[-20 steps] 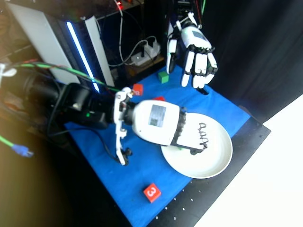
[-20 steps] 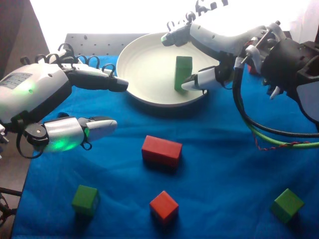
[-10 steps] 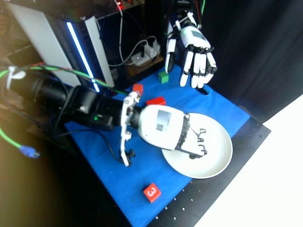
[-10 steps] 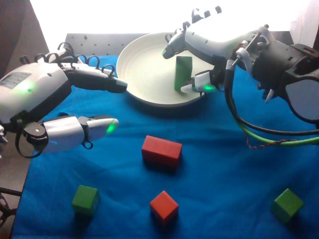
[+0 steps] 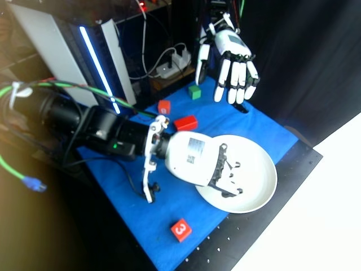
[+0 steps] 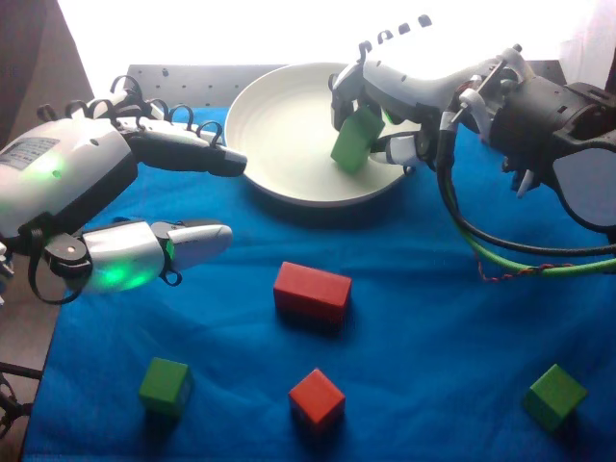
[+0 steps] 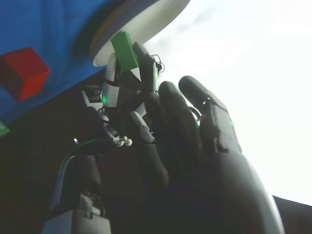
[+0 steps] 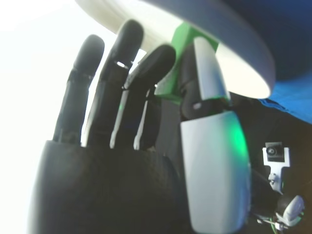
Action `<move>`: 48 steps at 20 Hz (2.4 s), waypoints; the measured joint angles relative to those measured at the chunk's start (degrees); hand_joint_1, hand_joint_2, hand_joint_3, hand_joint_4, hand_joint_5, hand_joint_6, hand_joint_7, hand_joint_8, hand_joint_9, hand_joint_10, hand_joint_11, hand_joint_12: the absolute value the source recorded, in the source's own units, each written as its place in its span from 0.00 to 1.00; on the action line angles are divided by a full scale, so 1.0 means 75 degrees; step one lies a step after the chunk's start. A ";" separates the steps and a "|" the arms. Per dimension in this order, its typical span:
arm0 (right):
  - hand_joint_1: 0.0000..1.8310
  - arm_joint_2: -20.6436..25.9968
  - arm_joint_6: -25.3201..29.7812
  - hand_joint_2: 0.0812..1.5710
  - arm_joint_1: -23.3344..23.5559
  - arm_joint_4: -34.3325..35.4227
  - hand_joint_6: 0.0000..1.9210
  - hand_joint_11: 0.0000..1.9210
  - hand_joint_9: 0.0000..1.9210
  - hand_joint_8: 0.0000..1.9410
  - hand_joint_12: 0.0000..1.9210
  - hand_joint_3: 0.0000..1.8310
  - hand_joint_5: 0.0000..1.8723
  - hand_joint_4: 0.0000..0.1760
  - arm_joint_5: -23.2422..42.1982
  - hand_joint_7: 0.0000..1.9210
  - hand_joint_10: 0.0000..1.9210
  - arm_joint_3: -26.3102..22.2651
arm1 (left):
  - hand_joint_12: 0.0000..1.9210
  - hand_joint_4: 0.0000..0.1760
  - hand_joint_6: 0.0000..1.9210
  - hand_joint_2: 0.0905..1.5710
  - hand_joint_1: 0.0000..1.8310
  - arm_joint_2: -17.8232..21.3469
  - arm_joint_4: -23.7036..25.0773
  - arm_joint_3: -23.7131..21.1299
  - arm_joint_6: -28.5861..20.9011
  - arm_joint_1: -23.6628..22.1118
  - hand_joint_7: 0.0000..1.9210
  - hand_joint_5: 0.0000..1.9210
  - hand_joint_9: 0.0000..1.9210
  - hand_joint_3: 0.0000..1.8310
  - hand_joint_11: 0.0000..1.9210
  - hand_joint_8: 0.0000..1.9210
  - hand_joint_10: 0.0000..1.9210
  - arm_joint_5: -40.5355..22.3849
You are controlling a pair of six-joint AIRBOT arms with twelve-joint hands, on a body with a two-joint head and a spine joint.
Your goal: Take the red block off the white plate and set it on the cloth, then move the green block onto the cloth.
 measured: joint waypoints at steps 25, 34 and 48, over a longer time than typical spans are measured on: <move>0.75 0.3156 0.0664 0.71 -0.0968 -0.1294 0.57 0.35 0.42 0.59 0.88 0.00 0.47 0.00 -0.2696 0.49 0.70 -0.3593 | 0.66 0.53 0.01 0.70 0.33 0.0364 -0.0568 -0.0251 0.0032 0.0399 0.33 0.42 0.29 0.00 0.00 0.01 0.01 -0.0463; 0.75 0.3471 0.1046 0.70 -0.2020 -0.1294 0.50 0.41 0.45 0.55 0.93 0.00 0.53 0.00 -0.3200 0.47 0.71 -0.4060 | 0.66 0.60 0.00 0.69 0.33 0.0472 -0.0781 -0.0373 0.0064 0.0764 0.32 0.42 0.29 0.00 0.00 0.00 0.01 -0.0863; 0.59 0.3861 0.1274 0.56 -0.2632 -0.1294 0.40 0.00 0.04 0.30 0.91 0.00 0.17 0.00 -0.3518 0.16 0.54 -0.4535 | 0.65 0.58 0.00 0.70 0.33 0.0469 -0.0857 -0.0379 0.0070 0.0816 0.31 0.42 0.28 0.00 0.00 0.00 0.00 -0.0956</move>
